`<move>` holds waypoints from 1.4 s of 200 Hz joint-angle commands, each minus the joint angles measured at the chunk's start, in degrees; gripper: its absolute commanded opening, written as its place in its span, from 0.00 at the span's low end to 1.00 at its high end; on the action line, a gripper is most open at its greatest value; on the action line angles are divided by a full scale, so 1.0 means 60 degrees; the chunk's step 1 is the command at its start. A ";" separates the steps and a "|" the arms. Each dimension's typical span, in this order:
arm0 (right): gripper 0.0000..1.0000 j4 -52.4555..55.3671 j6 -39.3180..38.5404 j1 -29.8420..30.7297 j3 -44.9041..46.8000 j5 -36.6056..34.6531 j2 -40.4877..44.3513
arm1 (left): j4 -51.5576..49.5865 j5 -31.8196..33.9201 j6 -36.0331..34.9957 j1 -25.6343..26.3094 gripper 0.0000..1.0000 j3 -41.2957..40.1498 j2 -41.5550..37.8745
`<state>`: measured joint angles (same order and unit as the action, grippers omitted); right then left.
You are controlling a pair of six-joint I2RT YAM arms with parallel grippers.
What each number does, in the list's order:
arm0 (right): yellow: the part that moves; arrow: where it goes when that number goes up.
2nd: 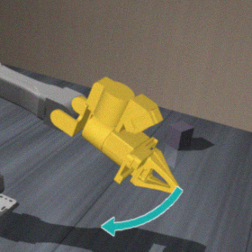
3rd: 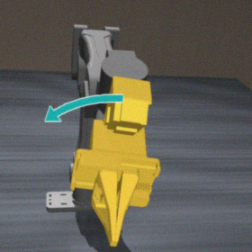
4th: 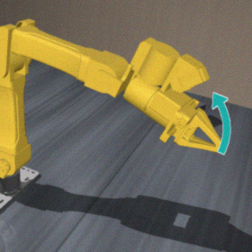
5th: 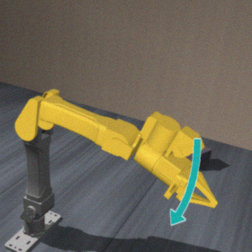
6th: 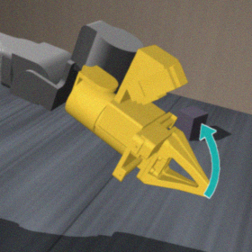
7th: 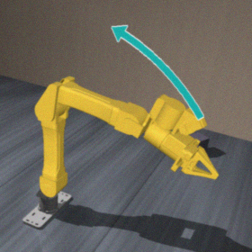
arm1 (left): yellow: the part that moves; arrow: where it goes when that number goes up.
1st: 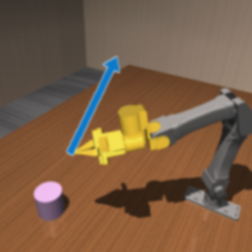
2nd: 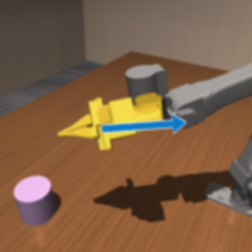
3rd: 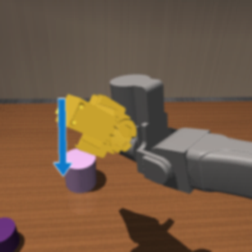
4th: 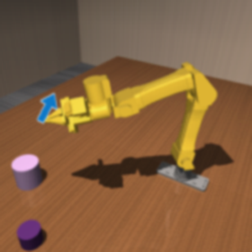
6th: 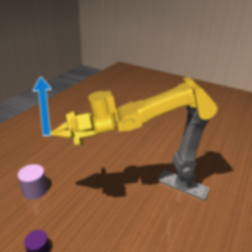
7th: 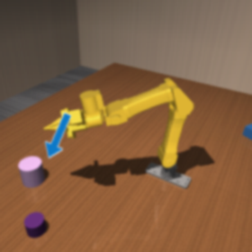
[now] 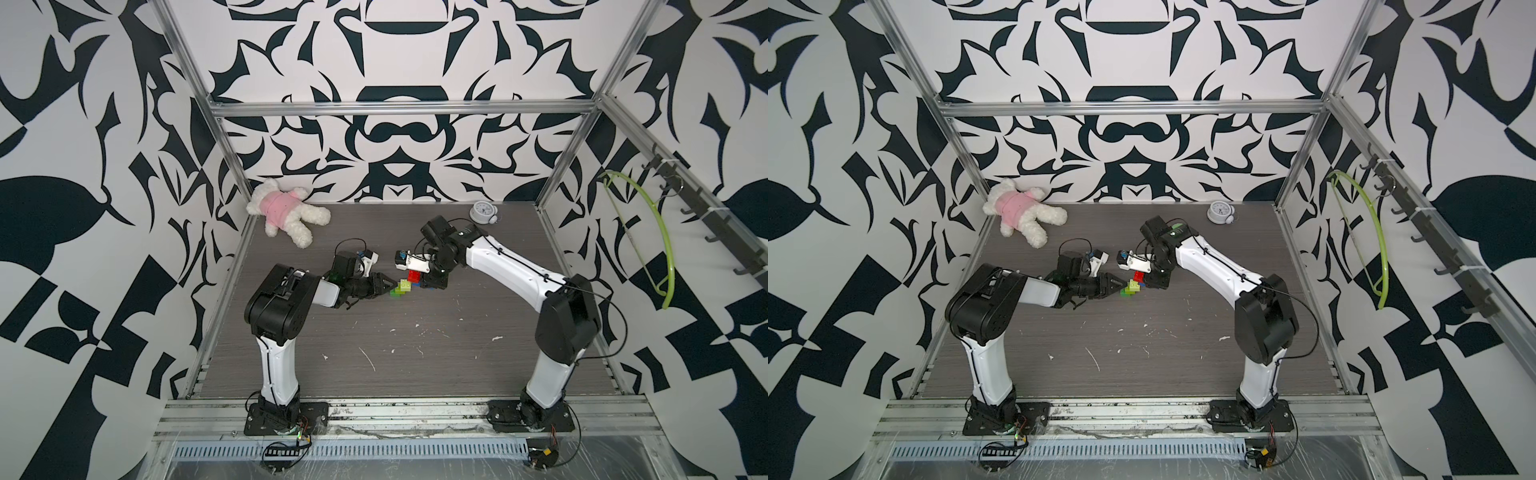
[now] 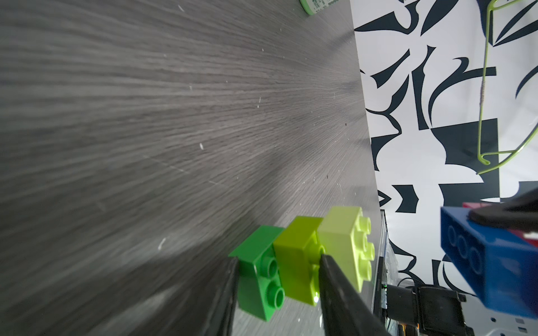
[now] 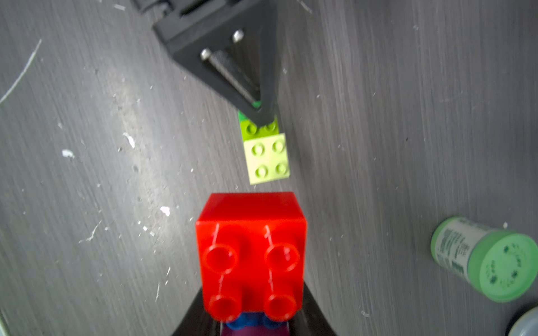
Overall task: Assemble the letter y with lego
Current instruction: Pick up the lego brick from the center of the board, then assemble the lego brick with the lego brick.
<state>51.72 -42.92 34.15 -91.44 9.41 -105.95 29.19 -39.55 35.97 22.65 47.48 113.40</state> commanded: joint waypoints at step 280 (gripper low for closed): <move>0.22 0.1069 -0.1928 0.0534 -0.3030 0.0622 -0.2556 | -0.3672 0.2447 -0.0188 -0.0242 0.47 -0.0722 0.1446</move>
<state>57.14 -53.65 37.01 -106.98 11.44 -122.04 29.12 -40.29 35.99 22.46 47.77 113.80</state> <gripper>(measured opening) 0.340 0.474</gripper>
